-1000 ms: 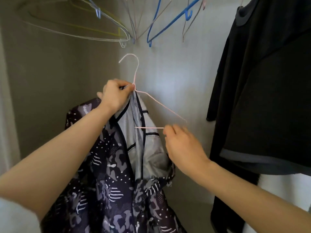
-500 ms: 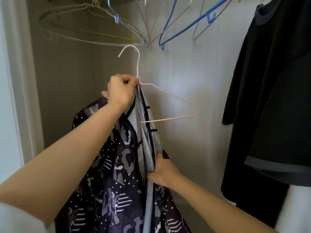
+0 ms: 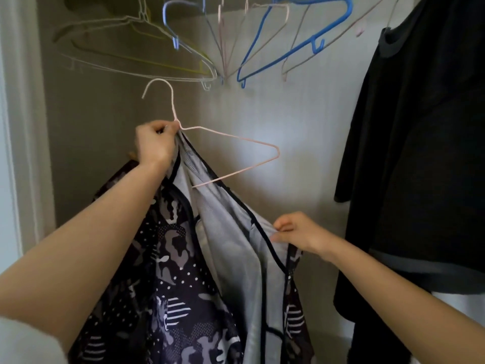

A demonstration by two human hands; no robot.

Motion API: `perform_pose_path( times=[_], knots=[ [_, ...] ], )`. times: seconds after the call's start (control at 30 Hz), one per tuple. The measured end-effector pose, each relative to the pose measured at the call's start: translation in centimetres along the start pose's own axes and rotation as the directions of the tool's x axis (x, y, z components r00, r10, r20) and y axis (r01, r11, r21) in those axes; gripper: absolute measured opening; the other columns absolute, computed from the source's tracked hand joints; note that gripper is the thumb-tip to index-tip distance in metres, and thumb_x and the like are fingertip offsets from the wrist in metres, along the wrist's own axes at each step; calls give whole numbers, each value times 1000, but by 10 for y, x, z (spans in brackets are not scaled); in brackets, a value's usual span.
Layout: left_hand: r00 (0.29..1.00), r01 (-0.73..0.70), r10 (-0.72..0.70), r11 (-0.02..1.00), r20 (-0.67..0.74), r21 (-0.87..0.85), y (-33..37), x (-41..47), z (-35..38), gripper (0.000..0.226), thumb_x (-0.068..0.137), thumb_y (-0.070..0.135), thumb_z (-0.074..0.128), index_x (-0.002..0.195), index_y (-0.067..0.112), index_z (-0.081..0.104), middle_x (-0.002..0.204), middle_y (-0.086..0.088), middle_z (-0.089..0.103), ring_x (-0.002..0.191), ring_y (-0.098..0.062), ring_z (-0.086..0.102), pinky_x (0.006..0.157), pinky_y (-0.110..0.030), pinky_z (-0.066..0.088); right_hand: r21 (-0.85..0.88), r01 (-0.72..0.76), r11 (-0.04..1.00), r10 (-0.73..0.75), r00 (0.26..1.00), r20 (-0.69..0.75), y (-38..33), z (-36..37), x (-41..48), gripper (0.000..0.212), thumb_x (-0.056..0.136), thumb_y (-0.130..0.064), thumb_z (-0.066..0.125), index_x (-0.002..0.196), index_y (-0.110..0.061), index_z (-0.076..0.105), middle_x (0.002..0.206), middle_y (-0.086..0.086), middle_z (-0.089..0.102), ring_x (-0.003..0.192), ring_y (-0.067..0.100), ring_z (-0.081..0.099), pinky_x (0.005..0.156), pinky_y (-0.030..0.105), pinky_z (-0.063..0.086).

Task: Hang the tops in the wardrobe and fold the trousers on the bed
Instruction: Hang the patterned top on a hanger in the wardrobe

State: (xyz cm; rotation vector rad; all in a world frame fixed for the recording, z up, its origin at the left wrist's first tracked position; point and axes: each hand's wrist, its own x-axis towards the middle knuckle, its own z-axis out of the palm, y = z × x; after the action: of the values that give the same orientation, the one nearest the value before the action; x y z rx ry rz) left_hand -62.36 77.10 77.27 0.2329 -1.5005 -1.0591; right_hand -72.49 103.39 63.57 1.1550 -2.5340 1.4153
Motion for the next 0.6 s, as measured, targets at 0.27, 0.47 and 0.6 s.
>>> perform_pose_path(
  times=[0.27,0.47,0.6],
  knots=[
    [999,-29,30,999,24,-36,2,1,2,16,88,34,69,72,29,68,81,-1,68,83,-16,60,106,-47,41,-95,30,995,-69,899,-433,-31,-31,13,36,97,-5,45,65,-19,52,66,-3,49,76,18,44,69,28,35],
    [999,-26,27,999,34,-24,-1,-1,0,15,88,36,68,73,32,70,88,0,71,98,-25,65,109,-54,37,-188,192,963,-243,922,-303,-55,-34,11,35,97,-46,45,103,-12,50,79,-5,52,72,9,49,65,24,39],
    [999,32,-31,993,13,-115,-4,2,-3,14,89,30,68,76,27,71,77,4,67,81,-15,60,90,-32,48,-412,147,899,-201,976,-90,-52,-44,12,31,91,-36,64,99,-7,56,75,-5,52,68,11,47,60,26,35]
  ],
)
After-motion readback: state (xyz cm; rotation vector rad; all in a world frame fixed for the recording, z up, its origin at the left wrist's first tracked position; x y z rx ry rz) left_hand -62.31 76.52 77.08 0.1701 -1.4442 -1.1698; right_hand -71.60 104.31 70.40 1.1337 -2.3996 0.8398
